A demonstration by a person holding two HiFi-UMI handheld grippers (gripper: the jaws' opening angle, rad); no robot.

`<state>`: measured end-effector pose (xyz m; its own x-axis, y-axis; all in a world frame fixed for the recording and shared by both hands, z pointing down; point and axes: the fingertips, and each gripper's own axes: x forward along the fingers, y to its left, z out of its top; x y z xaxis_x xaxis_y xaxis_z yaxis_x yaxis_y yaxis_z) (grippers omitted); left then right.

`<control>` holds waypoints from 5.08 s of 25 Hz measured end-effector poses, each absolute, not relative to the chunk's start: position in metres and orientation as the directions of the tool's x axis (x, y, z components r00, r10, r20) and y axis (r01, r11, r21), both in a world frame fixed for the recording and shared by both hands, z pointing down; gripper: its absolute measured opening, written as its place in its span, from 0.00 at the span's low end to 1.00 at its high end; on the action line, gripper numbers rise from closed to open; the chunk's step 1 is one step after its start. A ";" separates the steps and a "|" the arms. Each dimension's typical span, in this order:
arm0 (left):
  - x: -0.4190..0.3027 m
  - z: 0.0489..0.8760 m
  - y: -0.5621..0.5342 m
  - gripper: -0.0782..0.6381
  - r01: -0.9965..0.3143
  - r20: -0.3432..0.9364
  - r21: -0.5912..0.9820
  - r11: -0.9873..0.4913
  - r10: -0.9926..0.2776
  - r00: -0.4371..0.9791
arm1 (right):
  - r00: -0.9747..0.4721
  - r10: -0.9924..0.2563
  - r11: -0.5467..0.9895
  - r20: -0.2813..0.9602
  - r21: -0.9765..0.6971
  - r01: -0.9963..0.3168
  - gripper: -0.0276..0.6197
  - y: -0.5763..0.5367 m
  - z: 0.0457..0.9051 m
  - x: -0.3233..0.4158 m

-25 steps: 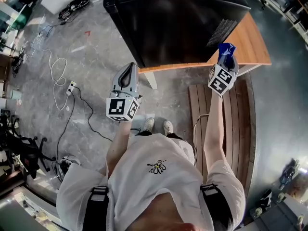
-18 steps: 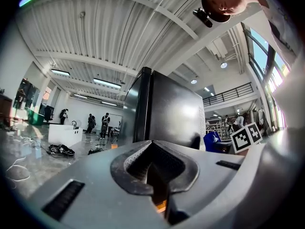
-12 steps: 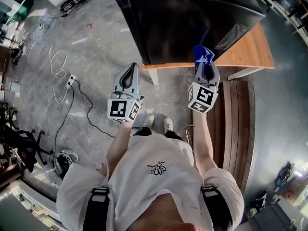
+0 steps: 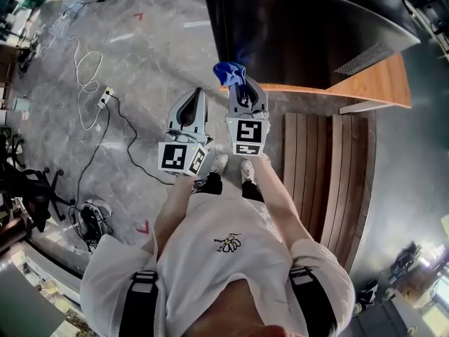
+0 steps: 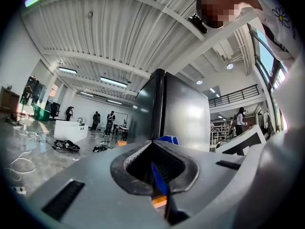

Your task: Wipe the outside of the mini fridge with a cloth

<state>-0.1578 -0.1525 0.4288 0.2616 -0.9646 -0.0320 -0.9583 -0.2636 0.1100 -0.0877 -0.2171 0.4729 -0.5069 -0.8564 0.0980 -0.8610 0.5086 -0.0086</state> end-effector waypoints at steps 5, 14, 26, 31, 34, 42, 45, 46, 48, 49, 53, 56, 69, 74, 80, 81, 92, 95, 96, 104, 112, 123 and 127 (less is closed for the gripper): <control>-0.180 0.433 -0.147 0.12 -0.971 -0.014 0.092 -0.221 -0.975 0.221 | -0.529 -0.840 0.531 0.118 -0.020 -0.847 0.14 -0.229 0.483 -0.117; -0.194 0.440 -0.146 0.12 -0.975 0.001 0.089 -0.204 -0.979 0.205 | -0.486 -0.867 0.488 0.107 -0.010 -0.873 0.14 -0.234 0.484 -0.101; -0.144 0.438 -0.154 0.12 -0.948 -0.008 0.092 -0.303 -0.953 0.304 | -0.327 -0.938 0.334 0.113 0.052 -0.941 0.14 -0.248 0.484 0.002; -0.127 0.441 -0.155 0.12 -0.944 0.002 0.090 -0.318 -0.948 0.319 | -0.223 -0.968 0.232 0.119 0.066 -0.971 0.14 -0.259 0.490 0.070; -0.119 0.438 -0.158 0.12 -0.942 -0.001 0.085 -0.323 -0.946 0.324 | -0.166 -0.979 0.176 0.120 0.078 -0.981 0.14 -0.266 0.490 0.108; -0.108 0.436 -0.159 0.12 -0.940 -0.007 0.067 -0.335 -0.942 0.336 | -0.019 -0.994 0.028 0.110 0.081 -0.996 0.14 -0.278 0.487 0.185; -0.103 0.435 -0.158 0.12 -0.938 -0.008 0.065 -0.340 -0.940 0.341 | 0.060 -0.992 -0.056 0.113 0.032 -0.998 0.14 -0.282 0.488 0.220; -0.102 0.435 -0.158 0.12 -0.937 -0.009 0.063 -0.342 -0.939 0.343 | 0.079 -0.990 -0.077 0.114 0.029 -0.997 0.14 -0.284 0.488 0.229; -0.100 0.433 -0.158 0.12 -0.937 -0.008 0.060 -0.345 -0.939 0.345 | 0.100 -0.989 -0.095 0.111 0.043 -0.995 0.14 -0.286 0.487 0.241; -0.099 0.433 -0.158 0.12 -0.936 -0.008 0.060 -0.346 -0.938 0.346 | 0.106 -0.988 -0.101 0.112 0.045 -0.994 0.14 -0.286 0.487 0.246; -0.094 0.432 -0.158 0.12 -0.934 -0.006 0.054 -0.353 -0.936 0.353 | 0.143 -0.983 -0.139 0.119 0.043 -0.989 0.14 -0.291 0.488 0.266; -0.095 0.433 -0.156 0.12 -0.934 -0.004 0.051 -0.353 -0.935 0.353 | 0.168 -0.978 -0.163 0.127 0.046 -0.985 0.14 -0.294 0.490 0.278; -0.107 0.432 -0.149 0.12 -0.936 -0.024 0.065 -0.346 -0.938 0.345 | 0.052 -0.989 -0.059 0.139 -0.047 -0.997 0.14 -0.231 0.508 0.221; -0.112 0.434 -0.143 0.12 -0.938 -0.022 0.069 -0.340 -0.941 0.339 | -0.102 -0.985 0.088 0.138 -0.104 -0.991 0.14 -0.217 0.507 0.145; -0.138 0.447 -0.134 0.12 -0.957 -0.003 0.082 -0.279 -0.960 0.280 | -0.334 -0.930 0.317 0.152 -0.125 -0.940 0.14 -0.208 0.519 0.026; -0.145 0.449 -0.133 0.12 -0.960 0.001 0.084 -0.266 -0.964 0.267 | -0.365 -0.918 0.348 0.153 -0.124 -0.929 0.14 -0.209 0.521 0.007; -0.225 0.466 -0.112 0.12 -0.985 0.034 0.109 -0.134 -0.990 0.139 | -0.520 -0.835 0.523 0.180 -0.036 -0.852 0.14 -0.225 0.531 -0.119; -0.228 0.467 -0.113 0.12 -0.984 0.044 0.116 -0.133 -0.989 0.139 | -0.512 -0.839 0.519 0.185 -0.011 -0.855 0.14 -0.230 0.531 -0.121; -0.227 0.467 -0.114 0.12 -0.983 0.044 0.120 -0.137 -0.989 0.143 | -0.509 -0.841 0.517 0.185 -0.008 -0.856 0.14 -0.231 0.530 -0.119; -0.204 0.462 -0.122 0.12 -0.974 0.023 0.119 -0.193 -0.980 0.197 | -0.423 -0.887 0.429 0.185 -0.008 -0.903 0.14 -0.239 0.529 -0.064; -0.166 0.455 -0.124 0.12 -0.964 0.012 0.103 -0.244 -0.969 0.246 | -0.270 -0.942 0.277 0.202 0.007 -0.961 0.14 -0.255 0.535 0.038; -0.135 0.461 -0.128 0.12 -0.960 0.034 0.092 -0.263 -0.963 0.267 | -0.004 -0.977 0.008 0.214 0.021 -1.000 0.14 -0.278 0.544 0.180; -0.120 0.462 -0.130 0.12 -0.958 0.039 0.070 -0.279 -0.958 0.282 | 0.063 -0.972 -0.064 0.224 0.004 -0.998 0.14 -0.283 0.546 0.219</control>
